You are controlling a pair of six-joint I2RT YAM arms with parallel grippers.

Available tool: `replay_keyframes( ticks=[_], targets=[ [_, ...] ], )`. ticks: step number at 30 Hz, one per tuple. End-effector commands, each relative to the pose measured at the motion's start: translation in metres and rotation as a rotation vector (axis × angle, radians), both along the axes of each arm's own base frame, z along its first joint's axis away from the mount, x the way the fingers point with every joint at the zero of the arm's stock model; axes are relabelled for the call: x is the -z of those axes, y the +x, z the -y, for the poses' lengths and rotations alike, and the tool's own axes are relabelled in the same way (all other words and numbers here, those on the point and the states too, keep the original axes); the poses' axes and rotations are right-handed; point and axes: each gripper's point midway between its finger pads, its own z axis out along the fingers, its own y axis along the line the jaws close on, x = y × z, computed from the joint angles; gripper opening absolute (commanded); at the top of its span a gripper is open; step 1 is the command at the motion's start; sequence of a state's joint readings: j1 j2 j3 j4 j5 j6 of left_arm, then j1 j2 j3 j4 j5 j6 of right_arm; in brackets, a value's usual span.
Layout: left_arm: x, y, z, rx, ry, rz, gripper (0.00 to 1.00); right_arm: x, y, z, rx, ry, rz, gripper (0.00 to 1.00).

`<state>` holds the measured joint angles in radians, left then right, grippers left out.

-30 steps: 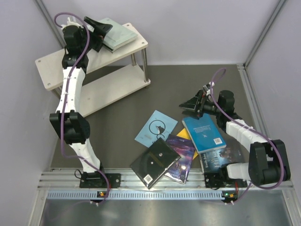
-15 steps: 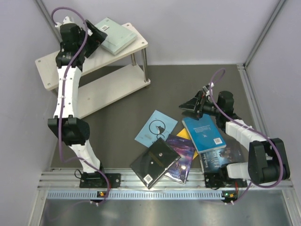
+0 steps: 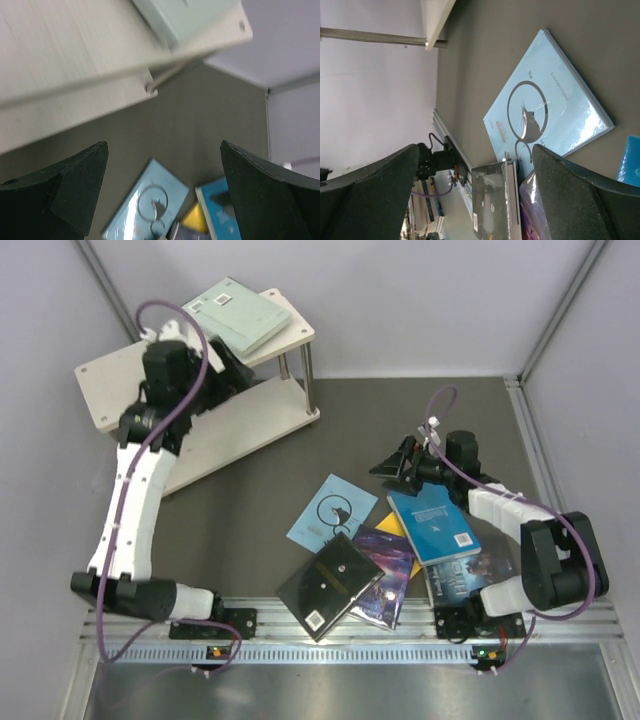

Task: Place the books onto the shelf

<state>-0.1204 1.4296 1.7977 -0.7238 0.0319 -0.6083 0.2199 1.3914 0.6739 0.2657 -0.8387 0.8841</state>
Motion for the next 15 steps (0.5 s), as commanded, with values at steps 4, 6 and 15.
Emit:
replay_keyframes(
  ticks=[4,6,15],
  targets=[
    [0.069,-0.066,0.046,0.178,0.005,-0.066,0.99,0.019,0.014,-0.03,-0.038,-0.202,0.056,0.94],
    [0.11,-0.083,0.058,0.24,-0.018,-0.136,0.99,0.034,0.014,-0.032,-0.03,-0.265,0.018,0.94],
    [0.221,-0.151,0.117,0.491,-0.058,-0.362,0.99,0.078,-0.048,-0.016,-0.082,-0.532,-0.043,0.94]
  ],
)
